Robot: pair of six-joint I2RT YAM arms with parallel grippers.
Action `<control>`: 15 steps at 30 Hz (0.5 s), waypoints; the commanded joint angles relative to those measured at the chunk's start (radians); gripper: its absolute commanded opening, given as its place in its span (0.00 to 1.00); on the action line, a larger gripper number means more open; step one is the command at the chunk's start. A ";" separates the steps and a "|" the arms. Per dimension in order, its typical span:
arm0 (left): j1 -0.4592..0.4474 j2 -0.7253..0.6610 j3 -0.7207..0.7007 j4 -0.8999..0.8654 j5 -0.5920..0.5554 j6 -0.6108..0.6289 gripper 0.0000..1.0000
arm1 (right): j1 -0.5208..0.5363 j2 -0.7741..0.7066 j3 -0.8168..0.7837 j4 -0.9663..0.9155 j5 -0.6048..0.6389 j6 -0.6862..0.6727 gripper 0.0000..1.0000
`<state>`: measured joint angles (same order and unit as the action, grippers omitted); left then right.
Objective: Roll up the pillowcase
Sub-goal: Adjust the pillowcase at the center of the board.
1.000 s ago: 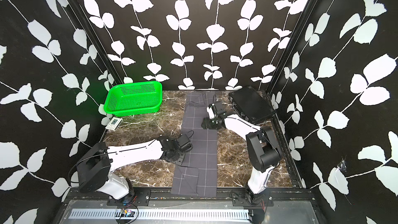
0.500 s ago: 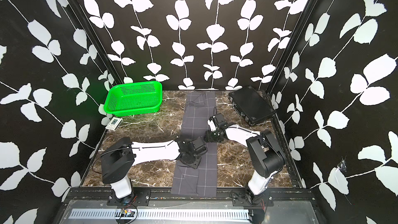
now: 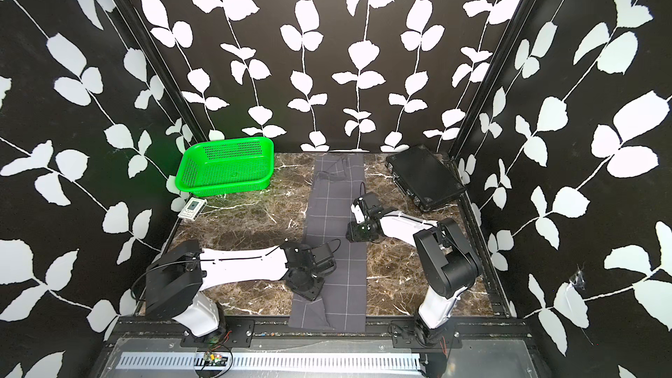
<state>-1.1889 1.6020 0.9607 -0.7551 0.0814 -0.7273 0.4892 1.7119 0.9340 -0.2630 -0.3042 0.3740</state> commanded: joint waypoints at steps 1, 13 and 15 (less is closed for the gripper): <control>-0.004 -0.063 -0.036 -0.104 0.016 -0.032 0.37 | 0.004 0.042 -0.016 -0.047 0.049 -0.024 0.48; -0.006 -0.161 0.018 -0.244 -0.070 -0.024 0.41 | 0.005 -0.011 0.011 -0.067 -0.010 -0.023 0.48; 0.000 -0.144 0.063 -0.239 -0.086 0.006 0.42 | 0.011 -0.035 0.013 -0.076 -0.021 -0.017 0.48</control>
<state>-1.1908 1.4662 0.9600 -0.9668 0.0391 -0.7578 0.4911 1.7065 0.9360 -0.2756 -0.3176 0.3580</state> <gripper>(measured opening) 0.415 0.484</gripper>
